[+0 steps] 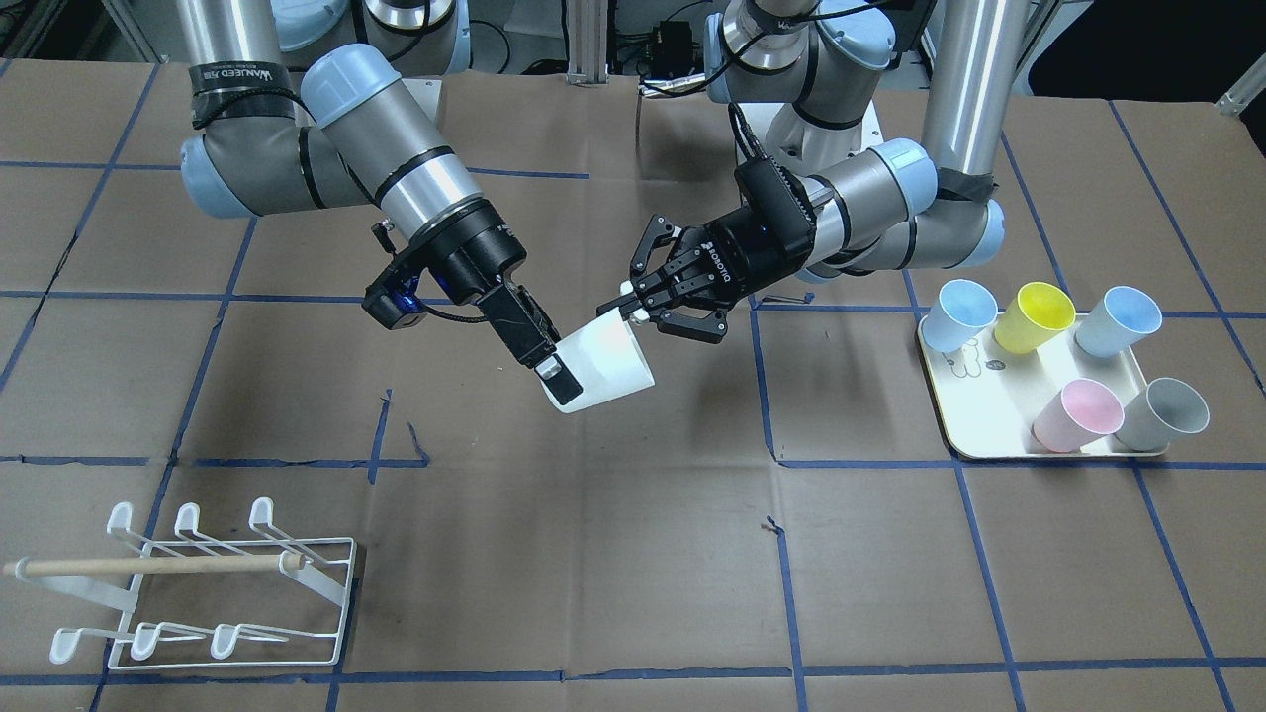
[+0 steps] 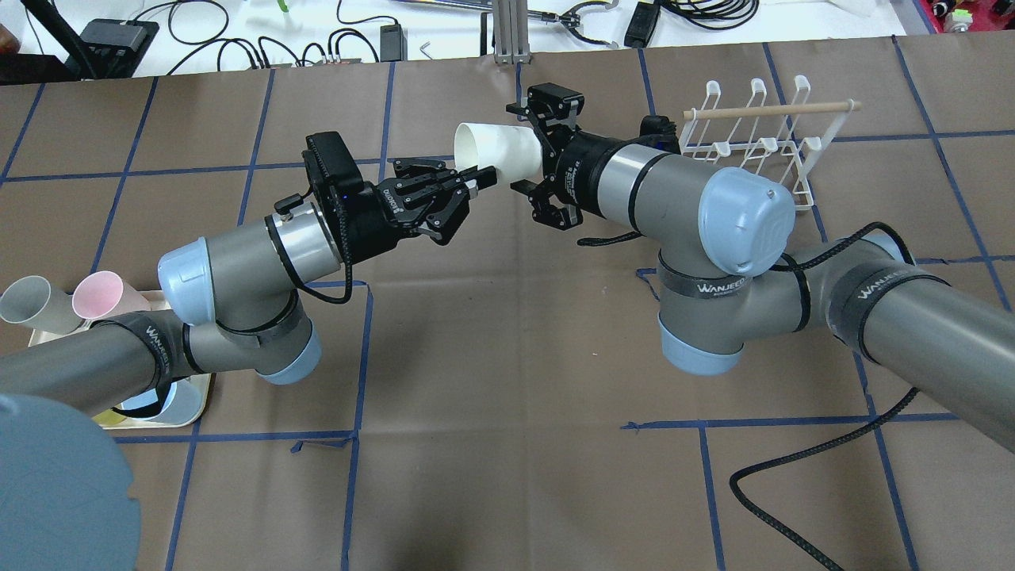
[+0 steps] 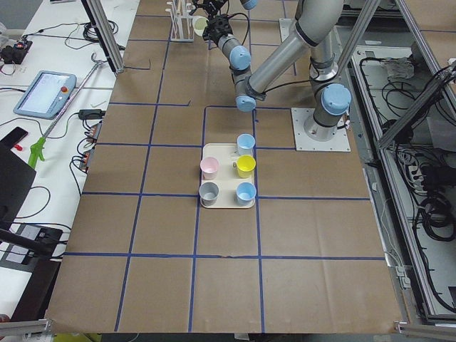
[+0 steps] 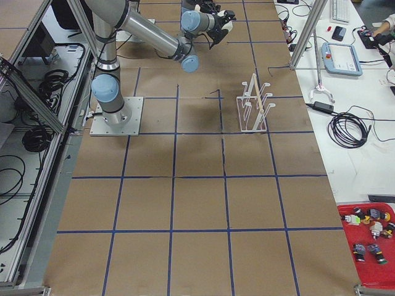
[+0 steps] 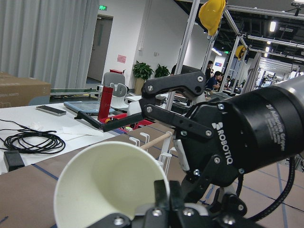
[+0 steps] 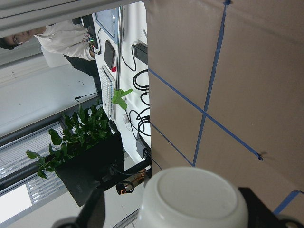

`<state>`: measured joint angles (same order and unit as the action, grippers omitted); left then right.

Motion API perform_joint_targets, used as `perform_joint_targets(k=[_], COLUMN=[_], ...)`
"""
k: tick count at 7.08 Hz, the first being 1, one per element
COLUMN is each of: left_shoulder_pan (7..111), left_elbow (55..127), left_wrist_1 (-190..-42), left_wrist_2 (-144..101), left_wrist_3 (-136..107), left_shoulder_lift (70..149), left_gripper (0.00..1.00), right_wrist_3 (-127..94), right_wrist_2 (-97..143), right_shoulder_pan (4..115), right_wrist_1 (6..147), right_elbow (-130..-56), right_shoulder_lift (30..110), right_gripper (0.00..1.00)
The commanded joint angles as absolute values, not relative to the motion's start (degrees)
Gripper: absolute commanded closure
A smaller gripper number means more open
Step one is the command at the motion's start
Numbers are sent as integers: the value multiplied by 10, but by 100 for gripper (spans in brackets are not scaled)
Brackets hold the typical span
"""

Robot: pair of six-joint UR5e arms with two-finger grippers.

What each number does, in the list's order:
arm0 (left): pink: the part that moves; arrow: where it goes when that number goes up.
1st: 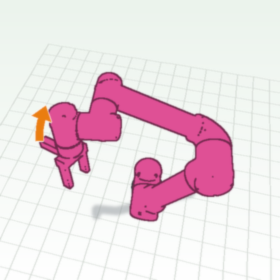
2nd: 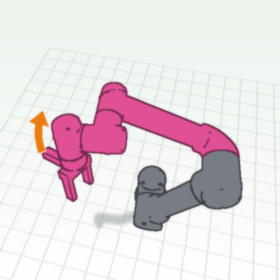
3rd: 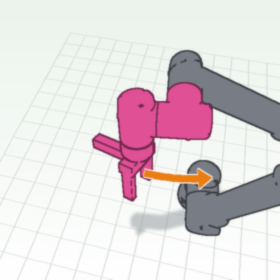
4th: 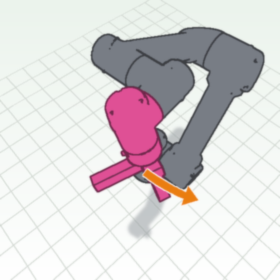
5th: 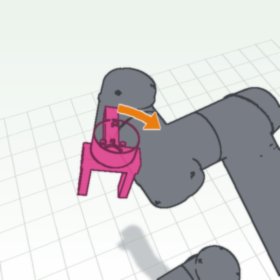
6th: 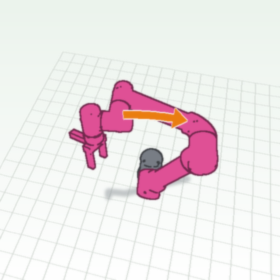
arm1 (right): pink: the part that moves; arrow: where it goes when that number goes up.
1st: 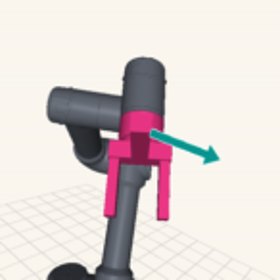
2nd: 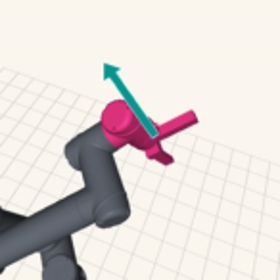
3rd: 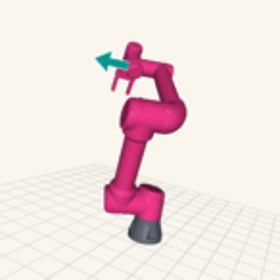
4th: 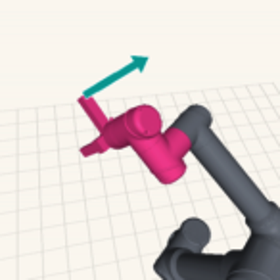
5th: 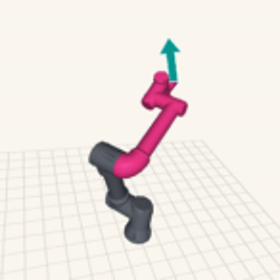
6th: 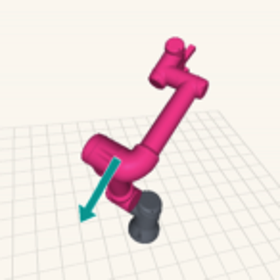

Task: Transfer IKEA cup to right arm and place on rack

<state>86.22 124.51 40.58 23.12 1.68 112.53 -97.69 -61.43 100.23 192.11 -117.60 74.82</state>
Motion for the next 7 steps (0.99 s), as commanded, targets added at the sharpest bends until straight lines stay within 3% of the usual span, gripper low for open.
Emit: perform_joint_targets(k=[1,2,4,5,7], left_shoulder_pan=[862,862,862,862,861], left_elbow=[1245,1245,1245,1244,1238], left_wrist_1=[405,405,405,405,405], left_wrist_2=[231,231,231,233,240], left_wrist_3=[17,17,16,7,-5], left_shoulder_lift=[1124,1124,1124,1123,1120], left_gripper=[96,96,95,92,71], right_wrist_3=[-977,-976,-976,-975,-974], right_wrist_2=[-613,-613,-606,-605,-604], right_shoulder_pan=[1003,1003,1003,1003,1003], right_wrist_1=[1921,1922,1923,1924,1925], right_elbow=[-1173,-1173,-1174,-1174,-1175], right_shoulder_lift=[744,744,744,744,745], right_gripper=[18,33,53,59,62])
